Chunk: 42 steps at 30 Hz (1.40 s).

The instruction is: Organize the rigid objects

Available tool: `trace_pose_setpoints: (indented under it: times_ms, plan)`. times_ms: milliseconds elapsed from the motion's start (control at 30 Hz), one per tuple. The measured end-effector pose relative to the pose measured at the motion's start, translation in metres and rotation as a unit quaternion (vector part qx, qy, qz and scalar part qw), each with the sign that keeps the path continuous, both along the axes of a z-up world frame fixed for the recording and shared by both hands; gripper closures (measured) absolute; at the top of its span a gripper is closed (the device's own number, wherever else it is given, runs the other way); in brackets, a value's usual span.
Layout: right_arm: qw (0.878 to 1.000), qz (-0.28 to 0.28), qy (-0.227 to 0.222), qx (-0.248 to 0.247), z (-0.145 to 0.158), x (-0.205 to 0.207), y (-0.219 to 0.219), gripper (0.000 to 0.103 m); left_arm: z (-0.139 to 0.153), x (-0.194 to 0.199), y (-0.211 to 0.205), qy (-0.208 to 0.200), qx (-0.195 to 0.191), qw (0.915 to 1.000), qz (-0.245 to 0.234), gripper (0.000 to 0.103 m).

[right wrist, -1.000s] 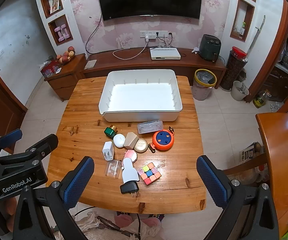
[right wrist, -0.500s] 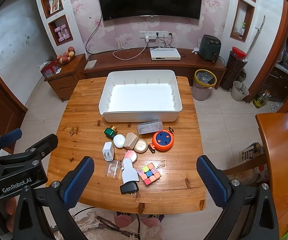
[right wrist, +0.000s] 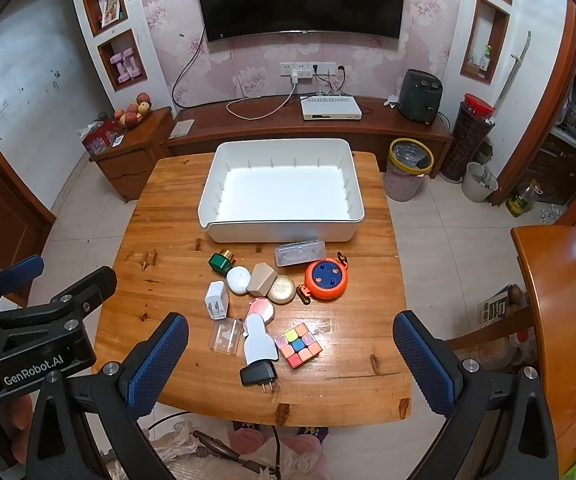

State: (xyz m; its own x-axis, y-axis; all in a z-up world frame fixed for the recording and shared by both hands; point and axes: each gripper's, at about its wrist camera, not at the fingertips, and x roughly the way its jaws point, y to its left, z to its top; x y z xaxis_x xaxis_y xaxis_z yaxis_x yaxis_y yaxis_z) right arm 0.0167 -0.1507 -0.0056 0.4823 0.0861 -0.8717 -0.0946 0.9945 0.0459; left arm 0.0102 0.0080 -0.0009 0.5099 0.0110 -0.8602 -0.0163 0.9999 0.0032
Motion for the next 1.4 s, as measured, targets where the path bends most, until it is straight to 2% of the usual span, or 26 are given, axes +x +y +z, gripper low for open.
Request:
trace_pose_setpoints:
  times_ms: [900, 1400]
  plan:
    - [1.000, -0.001, 0.001, 0.000, -0.001, 0.000, 0.001, 0.001, -0.001, 0.001, 0.002, 0.000, 0.002, 1.0000, -0.001, 0.001]
    - [1.000, -0.011, 0.018, 0.008, -0.007, -0.004, -0.008, 0.001, -0.017, 0.009, -0.002, 0.015, -0.002, 0.9997, -0.018, 0.001]
